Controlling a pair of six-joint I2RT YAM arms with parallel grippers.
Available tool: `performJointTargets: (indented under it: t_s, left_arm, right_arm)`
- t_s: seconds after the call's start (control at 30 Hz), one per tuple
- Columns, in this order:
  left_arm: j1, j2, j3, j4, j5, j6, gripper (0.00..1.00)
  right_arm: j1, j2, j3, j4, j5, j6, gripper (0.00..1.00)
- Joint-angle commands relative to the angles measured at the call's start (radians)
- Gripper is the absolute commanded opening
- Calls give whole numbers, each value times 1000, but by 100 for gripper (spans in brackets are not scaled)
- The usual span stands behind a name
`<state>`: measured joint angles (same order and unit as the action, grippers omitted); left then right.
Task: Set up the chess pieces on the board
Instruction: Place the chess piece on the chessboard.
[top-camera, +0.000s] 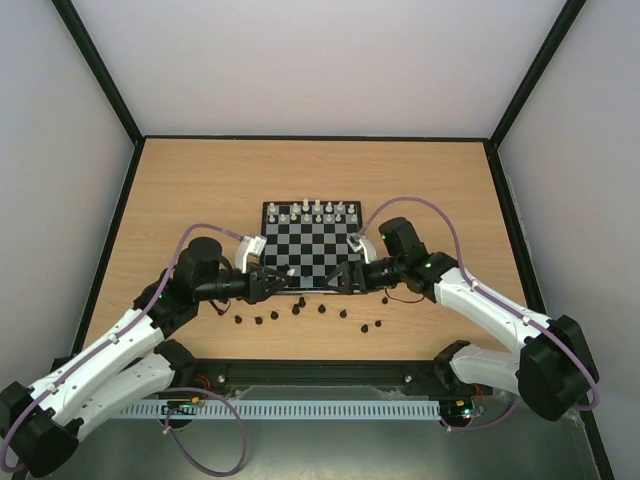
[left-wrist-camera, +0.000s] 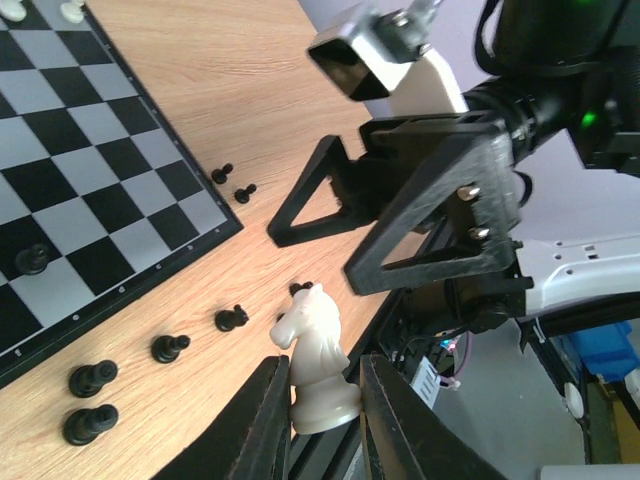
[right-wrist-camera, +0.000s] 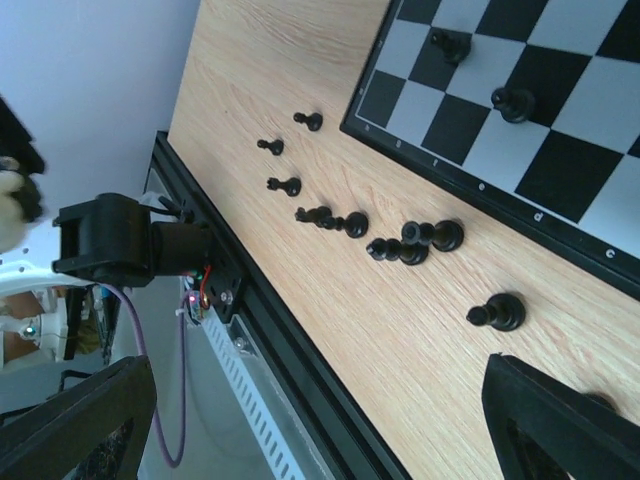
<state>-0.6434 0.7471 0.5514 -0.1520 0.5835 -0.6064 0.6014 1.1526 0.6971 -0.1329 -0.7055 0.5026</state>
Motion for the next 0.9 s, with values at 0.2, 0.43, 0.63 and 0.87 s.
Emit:
performJointTargets:
  t_s: [0.2,0.43,0.63,0.87]
  left_arm:
    - [-75,2,103,-155,-79,77,22]
    - [-112,-15,109,-200,-129,66,22]
    - [-120,-25,141,-240,-133,72,22]
    - [-128,-7,171,-285,-126,100,22]
  right_arm:
    - [1,-13,-64,21,-33,16,90]
    - [1,22,-97,34,-43,26,91]
    - [13,70,-142,71,-95,35,91]
    - [23,78,-165,91,-99,45,92]
